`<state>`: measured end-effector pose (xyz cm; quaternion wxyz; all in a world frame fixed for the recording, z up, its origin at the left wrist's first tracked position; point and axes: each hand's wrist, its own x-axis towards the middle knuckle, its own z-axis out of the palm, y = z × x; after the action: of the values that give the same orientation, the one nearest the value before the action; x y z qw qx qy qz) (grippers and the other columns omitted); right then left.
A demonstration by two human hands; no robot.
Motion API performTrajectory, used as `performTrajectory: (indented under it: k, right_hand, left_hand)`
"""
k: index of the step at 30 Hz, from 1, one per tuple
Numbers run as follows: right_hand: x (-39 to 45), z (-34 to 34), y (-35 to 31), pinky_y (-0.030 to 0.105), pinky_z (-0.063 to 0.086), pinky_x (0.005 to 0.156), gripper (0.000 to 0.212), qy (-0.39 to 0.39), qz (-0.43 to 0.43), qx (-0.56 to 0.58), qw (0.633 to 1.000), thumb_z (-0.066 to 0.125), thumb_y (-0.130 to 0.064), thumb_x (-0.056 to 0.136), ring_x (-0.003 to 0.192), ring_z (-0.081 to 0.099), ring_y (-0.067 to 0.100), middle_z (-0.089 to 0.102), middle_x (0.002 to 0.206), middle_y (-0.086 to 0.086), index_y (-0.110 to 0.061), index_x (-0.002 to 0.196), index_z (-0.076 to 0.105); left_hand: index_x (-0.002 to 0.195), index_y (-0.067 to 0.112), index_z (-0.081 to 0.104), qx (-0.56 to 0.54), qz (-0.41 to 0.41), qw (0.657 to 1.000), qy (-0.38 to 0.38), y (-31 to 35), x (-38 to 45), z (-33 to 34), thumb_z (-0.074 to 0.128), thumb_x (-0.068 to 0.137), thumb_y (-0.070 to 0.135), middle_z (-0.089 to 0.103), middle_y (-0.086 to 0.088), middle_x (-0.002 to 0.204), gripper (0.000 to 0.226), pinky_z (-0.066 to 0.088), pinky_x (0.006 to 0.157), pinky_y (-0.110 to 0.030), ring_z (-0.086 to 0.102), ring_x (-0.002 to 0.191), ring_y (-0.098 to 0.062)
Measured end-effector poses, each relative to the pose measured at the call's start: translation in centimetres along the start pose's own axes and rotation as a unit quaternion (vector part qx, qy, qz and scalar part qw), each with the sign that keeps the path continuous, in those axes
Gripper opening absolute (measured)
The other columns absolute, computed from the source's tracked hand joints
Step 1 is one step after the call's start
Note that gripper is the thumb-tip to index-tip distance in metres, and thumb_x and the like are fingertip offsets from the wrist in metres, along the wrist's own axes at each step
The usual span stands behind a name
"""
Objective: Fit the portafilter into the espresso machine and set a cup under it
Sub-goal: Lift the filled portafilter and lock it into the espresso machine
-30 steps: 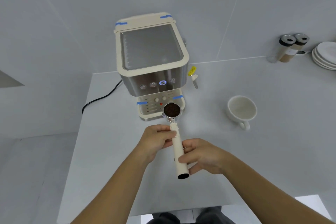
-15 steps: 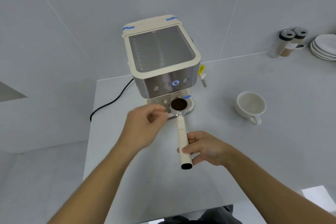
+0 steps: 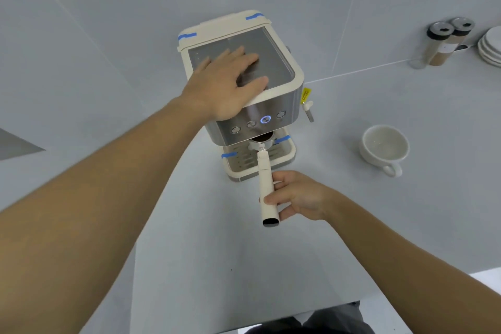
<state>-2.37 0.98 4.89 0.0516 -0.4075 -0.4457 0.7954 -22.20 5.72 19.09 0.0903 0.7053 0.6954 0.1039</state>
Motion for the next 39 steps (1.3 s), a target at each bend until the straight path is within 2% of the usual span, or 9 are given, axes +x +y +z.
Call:
performTrajectory:
  k: [2, 4, 7, 11, 13, 17, 22, 31, 39]
  right_hand:
    - [0.0, 0.1, -0.4, 0.038, 0.061, 0.064, 0.032, -0.003, -0.009, -0.008, 1.000, 0.064, 0.007, 0.087, 0.088, 0.068, 0.022, 0.066, 0.103, 0.010, -0.014, 0.112, 0.063]
    - [0.2, 0.3, -0.9, 0.038, 0.061, 0.066, 0.033, -0.005, -0.016, -0.014, 1.000, 0.064, 0.007, 0.087, 0.090, 0.068, 0.022, 0.066, 0.103, 0.008, -0.015, 0.111, 0.063]
    - [0.5, 0.8, -1.3, 0.041, 0.062, 0.072, 0.032, -0.009, -0.027, -0.020, 0.999, 0.064, 0.007, 0.087, 0.093, 0.067, 0.024, 0.066, 0.105, 0.009, -0.018, 0.106, 0.063]
    - [1.1, 1.9, -1.6, 0.040, 0.061, 0.069, 0.031, -0.018, -0.040, -0.021, 0.999, 0.063, 0.007, 0.087, 0.089, 0.067, 0.021, 0.068, 0.097, 0.003, -0.022, 0.100, 0.064]
    - [2.4, 1.0, -1.1, 0.040, 0.061, 0.069, 0.030, -0.016, -0.036, 0.007, 0.999, 0.064, 0.006, 0.087, 0.089, 0.067, 0.021, 0.068, 0.095, 0.001, -0.018, 0.104, 0.065]
    - [3.0, 1.7, -1.6, 0.042, 0.061, 0.069, 0.038, 0.003, -0.048, 0.023, 0.999, 0.065, 0.005, 0.085, 0.091, 0.067, 0.023, 0.068, 0.098, 0.004, -0.007, 0.121, 0.063]
    - [3.4, 2.3, -1.7, 0.040, 0.061, 0.068, 0.044, 0.016, -0.066, 0.045, 0.997, 0.065, 0.004, 0.085, 0.091, 0.067, 0.021, 0.068, 0.100, 0.005, -0.005, 0.128, 0.059]
    - [5.2, 5.1, -1.5, 0.037, 0.061, 0.061, 0.046, 0.054, -0.092, 0.123, 0.987, 0.069, 0.005, 0.083, 0.093, 0.066, 0.025, 0.064, 0.106, 0.013, -0.007, 0.127, 0.059]
    - [6.5, 7.3, -1.7, 0.045, 0.062, 0.069, 0.045, 0.065, -0.097, 0.172, 0.978, 0.070, 0.006, 0.082, 0.096, 0.064, 0.027, 0.063, 0.106, 0.013, -0.004, 0.123, 0.055]
  left_hand:
    - [0.151, 0.035, 0.028, 0.032, -0.012, 0.999, -0.016, -0.2, -0.1, -0.1, 0.033, 0.092, 0.061, 0.022, 0.004, 0.164, 0.064, 0.008, 0.120, -0.045, 0.015, 0.152, -0.020]
    - [0.152, 0.038, 0.024, 0.037, -0.013, 0.999, -0.022, -0.5, -0.3, -0.1, 0.030, 0.091, 0.063, 0.014, 0.005, 0.166, 0.066, 0.005, 0.121, -0.045, 0.009, 0.153, -0.019]
    - [0.151, 0.039, 0.024, 0.034, -0.015, 0.999, -0.007, -0.7, -0.6, -0.2, 0.033, 0.092, 0.062, 0.015, 0.006, 0.166, 0.064, 0.004, 0.121, -0.044, 0.009, 0.153, -0.017]
    - [0.152, 0.039, 0.025, 0.041, -0.021, 0.999, 0.003, -1.3, -1.2, -0.4, 0.033, 0.093, 0.062, 0.016, 0.006, 0.166, 0.063, 0.004, 0.121, -0.043, 0.009, 0.153, -0.018]
    - [0.152, 0.039, 0.025, 0.043, -0.020, 0.999, -0.026, -1.0, 0.4, 0.6, 0.033, 0.093, 0.062, 0.016, 0.007, 0.166, 0.064, 0.003, 0.122, -0.044, 0.009, 0.153, -0.017]
    - [0.151, 0.039, 0.026, 0.038, -0.025, 0.999, -0.012, -1.3, 0.3, 0.5, 0.034, 0.092, 0.063, 0.017, 0.007, 0.165, 0.064, 0.004, 0.123, -0.045, 0.009, 0.153, -0.016]
    - [0.150, 0.039, 0.028, 0.030, -0.022, 0.999, -0.003, -0.7, 0.4, 0.6, 0.035, 0.091, 0.063, 0.019, 0.006, 0.165, 0.065, 0.005, 0.122, -0.045, 0.011, 0.152, -0.015]
    - [0.150, 0.040, 0.028, 0.021, -0.025, 0.999, 0.001, -0.2, 0.3, 0.5, 0.037, 0.093, 0.061, 0.018, 0.008, 0.165, 0.062, 0.004, 0.122, -0.043, 0.011, 0.152, -0.015]
    - [0.149, 0.040, 0.030, 0.028, -0.012, 1.000, 0.006, -0.9, 0.7, 0.8, 0.033, 0.087, 0.067, 0.023, 0.007, 0.164, 0.067, 0.009, 0.122, -0.046, 0.015, 0.151, -0.013]
